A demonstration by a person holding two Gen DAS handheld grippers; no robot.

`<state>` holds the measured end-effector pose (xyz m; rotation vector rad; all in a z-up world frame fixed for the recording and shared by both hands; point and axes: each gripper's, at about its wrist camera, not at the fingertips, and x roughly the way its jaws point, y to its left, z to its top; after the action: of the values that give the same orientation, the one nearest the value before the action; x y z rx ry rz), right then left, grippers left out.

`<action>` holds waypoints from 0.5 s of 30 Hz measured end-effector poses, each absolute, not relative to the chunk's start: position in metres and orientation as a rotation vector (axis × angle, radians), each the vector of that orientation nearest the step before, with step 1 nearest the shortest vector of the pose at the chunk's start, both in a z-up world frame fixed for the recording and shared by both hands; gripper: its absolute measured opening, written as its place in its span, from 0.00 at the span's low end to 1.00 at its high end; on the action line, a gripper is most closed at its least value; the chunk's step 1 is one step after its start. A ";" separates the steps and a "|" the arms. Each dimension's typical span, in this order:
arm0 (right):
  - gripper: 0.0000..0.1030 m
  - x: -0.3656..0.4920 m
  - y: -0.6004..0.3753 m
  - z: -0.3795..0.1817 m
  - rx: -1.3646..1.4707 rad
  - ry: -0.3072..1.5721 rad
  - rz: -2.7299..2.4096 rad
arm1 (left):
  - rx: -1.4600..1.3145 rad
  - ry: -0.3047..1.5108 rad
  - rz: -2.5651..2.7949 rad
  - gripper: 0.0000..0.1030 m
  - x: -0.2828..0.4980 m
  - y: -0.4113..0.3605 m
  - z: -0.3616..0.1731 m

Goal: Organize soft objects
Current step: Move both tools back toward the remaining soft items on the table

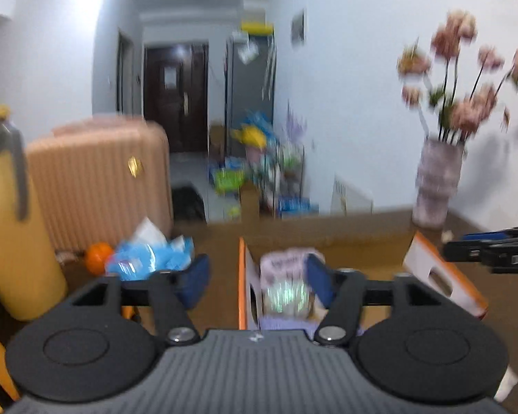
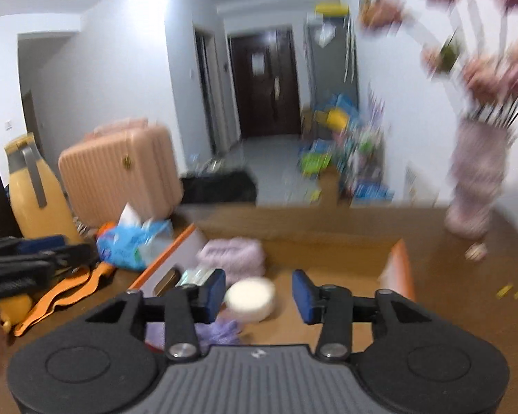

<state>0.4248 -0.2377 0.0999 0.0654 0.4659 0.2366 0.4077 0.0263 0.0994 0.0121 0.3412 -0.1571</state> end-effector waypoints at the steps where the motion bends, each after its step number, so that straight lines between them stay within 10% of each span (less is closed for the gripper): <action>1: 0.63 0.412 -0.247 0.106 0.051 0.423 0.230 | -0.001 0.284 -0.153 0.83 0.394 0.030 0.104; 4: 0.85 0.365 -0.277 0.113 0.024 0.259 0.181 | -0.008 0.188 -0.138 0.91 0.364 0.033 0.110; 15: 0.85 0.301 -0.291 0.120 0.025 0.162 0.136 | -0.006 0.157 -0.122 0.98 0.313 0.022 0.112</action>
<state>0.3012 -0.2913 0.1197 0.0249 0.1618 0.1358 0.3130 0.0222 0.1118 -0.0064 0.1574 -0.1219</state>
